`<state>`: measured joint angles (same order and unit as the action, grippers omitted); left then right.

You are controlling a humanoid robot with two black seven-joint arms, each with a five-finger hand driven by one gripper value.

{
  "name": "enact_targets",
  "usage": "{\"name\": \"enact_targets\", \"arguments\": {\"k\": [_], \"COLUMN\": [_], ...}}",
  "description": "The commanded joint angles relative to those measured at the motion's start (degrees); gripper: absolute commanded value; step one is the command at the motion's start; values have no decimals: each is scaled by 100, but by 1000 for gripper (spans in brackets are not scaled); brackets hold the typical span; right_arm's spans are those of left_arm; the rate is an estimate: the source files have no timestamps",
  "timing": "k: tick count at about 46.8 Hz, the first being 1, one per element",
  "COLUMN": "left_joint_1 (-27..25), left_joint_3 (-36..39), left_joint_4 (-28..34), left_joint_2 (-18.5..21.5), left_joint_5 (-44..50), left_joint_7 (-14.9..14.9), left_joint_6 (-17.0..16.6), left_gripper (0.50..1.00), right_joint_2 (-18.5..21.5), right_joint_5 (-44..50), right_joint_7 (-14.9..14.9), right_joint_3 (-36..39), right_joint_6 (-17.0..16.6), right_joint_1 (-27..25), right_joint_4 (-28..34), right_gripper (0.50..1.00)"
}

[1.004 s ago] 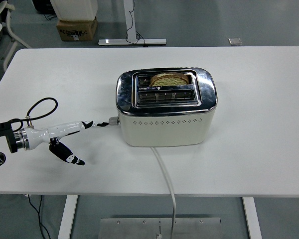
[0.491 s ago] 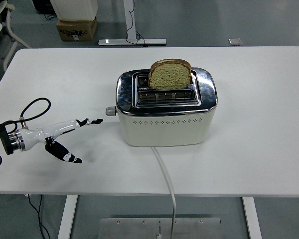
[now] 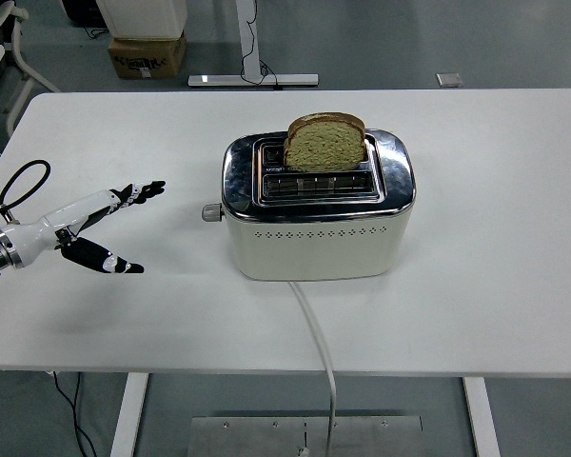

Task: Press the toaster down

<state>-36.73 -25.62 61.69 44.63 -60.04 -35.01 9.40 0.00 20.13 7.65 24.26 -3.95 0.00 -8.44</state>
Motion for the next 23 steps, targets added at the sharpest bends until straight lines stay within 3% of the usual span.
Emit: {"name": "enact_targets", "arguments": {"k": [1, 13, 23], "left_joint_1": [8, -9, -9], "left_joint_3": [-5, -5, -14], "left_joint_4": [1, 1, 1], "left_joint_2": [-15, -94, -138], "left_joint_5": [342, 1722, 2821], "left_joint_7": [1, 1, 1], "left_joint_6": [0, -35, -351], "left_gripper": [1000, 1000, 1000], "right_joint_2": [0, 0, 0], "right_joint_5": [-1, -1, -1], "right_joint_7": [0, 0, 0], "right_joint_3": [0, 0, -9], "right_joint_6": [0, 0, 0], "right_joint_1": [0, 0, 0], "right_joint_4": [0, 0, 0], "right_gripper": [1000, 1000, 1000]}}
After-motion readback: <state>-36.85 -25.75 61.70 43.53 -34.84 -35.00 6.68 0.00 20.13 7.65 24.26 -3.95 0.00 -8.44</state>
